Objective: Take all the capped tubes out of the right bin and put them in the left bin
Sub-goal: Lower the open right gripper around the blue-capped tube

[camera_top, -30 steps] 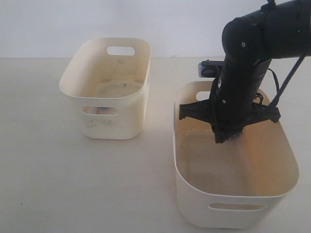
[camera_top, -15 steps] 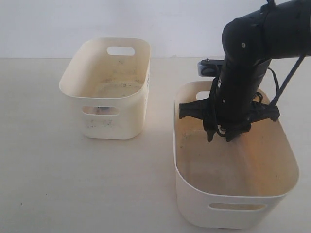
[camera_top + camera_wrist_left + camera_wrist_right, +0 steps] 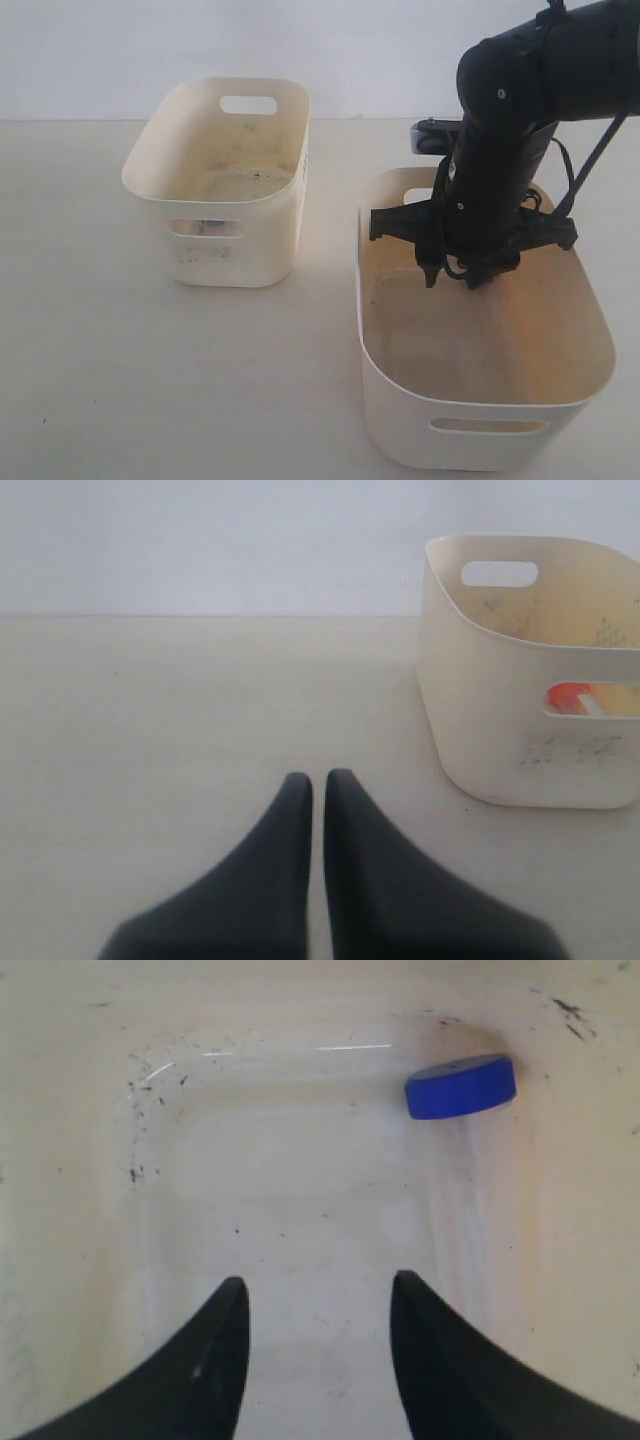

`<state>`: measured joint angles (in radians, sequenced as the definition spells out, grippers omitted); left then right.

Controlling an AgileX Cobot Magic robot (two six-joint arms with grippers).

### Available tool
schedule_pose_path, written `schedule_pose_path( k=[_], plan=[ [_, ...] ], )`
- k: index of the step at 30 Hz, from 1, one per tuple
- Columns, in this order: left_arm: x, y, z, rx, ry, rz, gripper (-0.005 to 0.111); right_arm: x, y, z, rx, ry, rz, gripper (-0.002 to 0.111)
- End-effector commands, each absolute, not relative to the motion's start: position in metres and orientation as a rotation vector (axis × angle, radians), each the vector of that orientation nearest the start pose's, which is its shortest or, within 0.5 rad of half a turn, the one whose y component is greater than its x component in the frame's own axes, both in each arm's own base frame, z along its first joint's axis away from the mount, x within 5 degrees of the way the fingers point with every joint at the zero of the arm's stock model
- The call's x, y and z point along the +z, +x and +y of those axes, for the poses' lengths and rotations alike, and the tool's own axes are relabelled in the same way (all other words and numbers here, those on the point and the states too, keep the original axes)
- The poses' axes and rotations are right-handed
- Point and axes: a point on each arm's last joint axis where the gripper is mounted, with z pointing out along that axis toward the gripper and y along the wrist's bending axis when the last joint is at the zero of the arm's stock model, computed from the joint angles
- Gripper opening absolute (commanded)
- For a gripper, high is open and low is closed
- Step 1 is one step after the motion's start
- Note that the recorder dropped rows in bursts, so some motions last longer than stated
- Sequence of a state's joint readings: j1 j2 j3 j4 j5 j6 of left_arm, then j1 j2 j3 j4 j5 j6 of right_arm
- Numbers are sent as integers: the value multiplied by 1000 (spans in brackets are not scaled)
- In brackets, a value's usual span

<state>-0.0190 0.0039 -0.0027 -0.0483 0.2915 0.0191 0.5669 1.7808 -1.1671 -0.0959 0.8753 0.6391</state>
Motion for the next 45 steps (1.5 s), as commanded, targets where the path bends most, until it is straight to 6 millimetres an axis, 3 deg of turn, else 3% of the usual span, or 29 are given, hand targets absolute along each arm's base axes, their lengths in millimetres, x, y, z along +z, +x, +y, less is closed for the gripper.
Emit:
schedule_pose_path(
  k=[1, 19, 25, 40, 45],
  plan=[
    [187, 54, -3, -57, -3, 1779, 4, 195, 293, 174, 35, 38, 2945, 58],
    [187, 54, -3, -57, -3, 1779, 4, 195, 292, 171, -18, 12, 2959, 59],
    [187, 54, -3, -57, -3, 1779, 4, 192, 293, 171, -32, 6, 2959, 78],
    [187, 54, -3, -57, -3, 1779, 4, 192, 294, 166, -105, -25, 2950, 78],
    [187, 54, -3, -57, -3, 1779, 4, 182, 295, 168, -125, -21, 2983, 78]
  ],
)
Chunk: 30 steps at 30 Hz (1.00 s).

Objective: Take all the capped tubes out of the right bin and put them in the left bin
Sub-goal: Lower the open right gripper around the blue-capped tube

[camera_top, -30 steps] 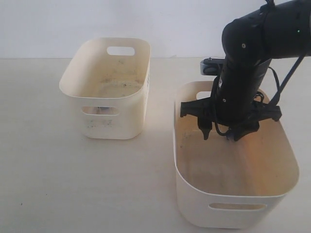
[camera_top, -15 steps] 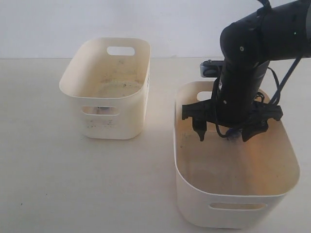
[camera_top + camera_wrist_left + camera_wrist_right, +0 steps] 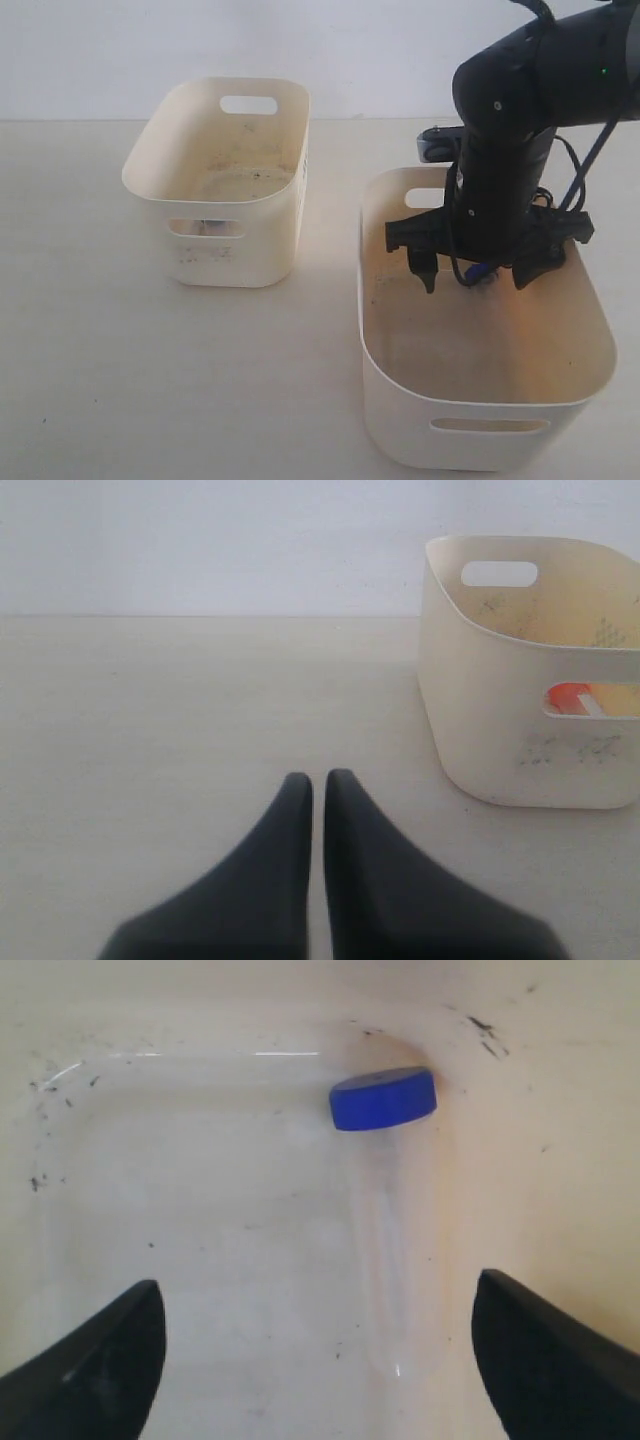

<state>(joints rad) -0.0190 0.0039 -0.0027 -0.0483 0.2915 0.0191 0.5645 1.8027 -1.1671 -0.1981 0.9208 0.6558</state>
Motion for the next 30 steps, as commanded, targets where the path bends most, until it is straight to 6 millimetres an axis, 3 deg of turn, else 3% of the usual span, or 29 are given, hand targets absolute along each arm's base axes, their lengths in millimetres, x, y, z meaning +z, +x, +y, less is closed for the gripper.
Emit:
schedule_pose_path(
  k=[1, 5, 10, 30],
  plan=[
    [187, 54, -3, -57, -3, 1779, 4, 180, 295, 168, -128, -21, 2986, 78],
    [187, 54, -3, -57, -3, 1779, 4, 185, 296, 167, -149, -24, 2970, 78],
    [187, 54, -3, -57, -3, 1779, 4, 207, 298, 167, -97, 3, 2916, 78],
    [187, 54, -3, -57, -3, 1779, 4, 202, 297, 176, 27, 79, 2950, 78]
  ],
)
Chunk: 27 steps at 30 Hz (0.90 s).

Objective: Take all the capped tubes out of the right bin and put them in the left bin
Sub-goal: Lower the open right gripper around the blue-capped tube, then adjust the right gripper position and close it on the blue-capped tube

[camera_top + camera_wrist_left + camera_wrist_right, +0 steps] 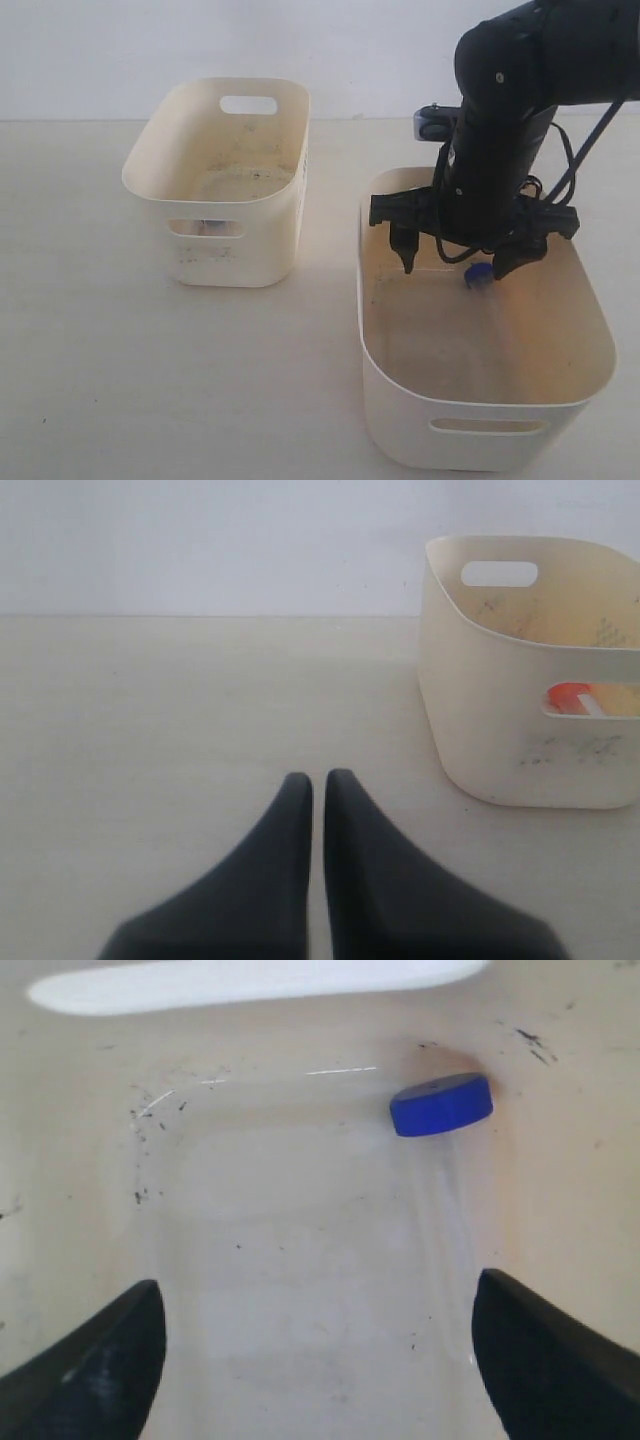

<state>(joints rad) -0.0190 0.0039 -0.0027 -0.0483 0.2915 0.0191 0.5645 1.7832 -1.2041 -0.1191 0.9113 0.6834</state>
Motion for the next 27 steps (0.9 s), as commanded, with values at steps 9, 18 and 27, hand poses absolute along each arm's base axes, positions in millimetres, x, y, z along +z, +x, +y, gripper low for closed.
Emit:
schedule_pose_path(
  k=[9, 18, 27],
  plan=[
    [187, 54, -3, -57, -3, 1779, 4, 196, 300, 176, -6, 53, 2948, 78],
    [187, 54, -3, -57, -3, 1779, 4, 182, 301, 176, -61, 47, 2992, 78],
    [187, 54, -3, -57, -3, 1779, 4, 178, 304, 174, -108, 14, 2976, 78]
  ],
)
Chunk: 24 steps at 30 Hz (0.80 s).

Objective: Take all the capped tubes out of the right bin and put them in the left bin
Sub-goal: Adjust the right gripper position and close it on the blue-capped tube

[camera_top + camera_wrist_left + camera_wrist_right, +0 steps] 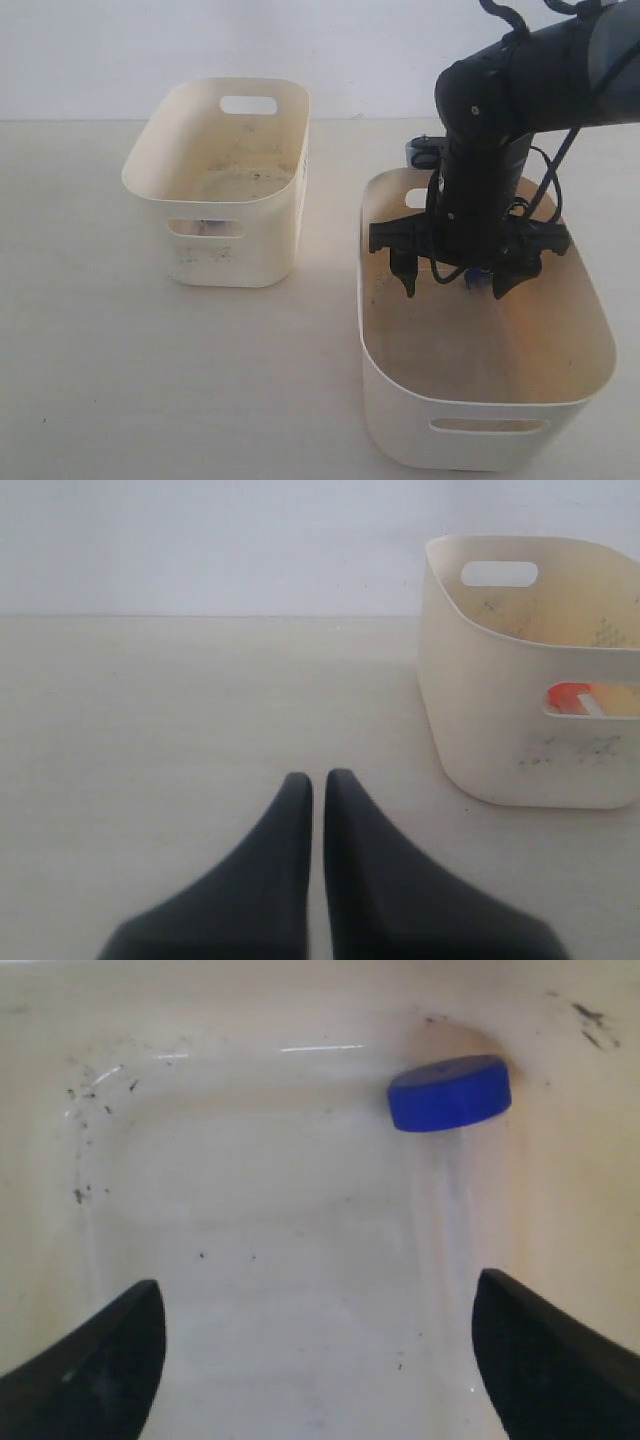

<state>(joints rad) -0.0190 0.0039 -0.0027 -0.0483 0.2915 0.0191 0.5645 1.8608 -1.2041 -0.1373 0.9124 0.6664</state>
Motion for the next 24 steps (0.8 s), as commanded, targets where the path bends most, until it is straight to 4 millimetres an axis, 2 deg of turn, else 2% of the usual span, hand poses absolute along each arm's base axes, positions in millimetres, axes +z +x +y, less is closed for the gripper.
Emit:
schedule_pose_path(
  k=[1, 11, 18, 24],
  plan=[
    [187, 54, -3, -57, -3, 1779, 4, 178, 304, 174, -114, 15, 2973, 78],
    [187, 54, -3, -57, -3, 1779, 4, 179, 306, 171, -158, -5, 2951, 78],
    [187, 54, -3, -57, -3, 1779, 4, 166, 306, 170, -224, -11, 2994, 78],
    [187, 54, -3, -57, -3, 1779, 4, 166, 307, 167, -281, -27, 2983, 78]
  ],
)
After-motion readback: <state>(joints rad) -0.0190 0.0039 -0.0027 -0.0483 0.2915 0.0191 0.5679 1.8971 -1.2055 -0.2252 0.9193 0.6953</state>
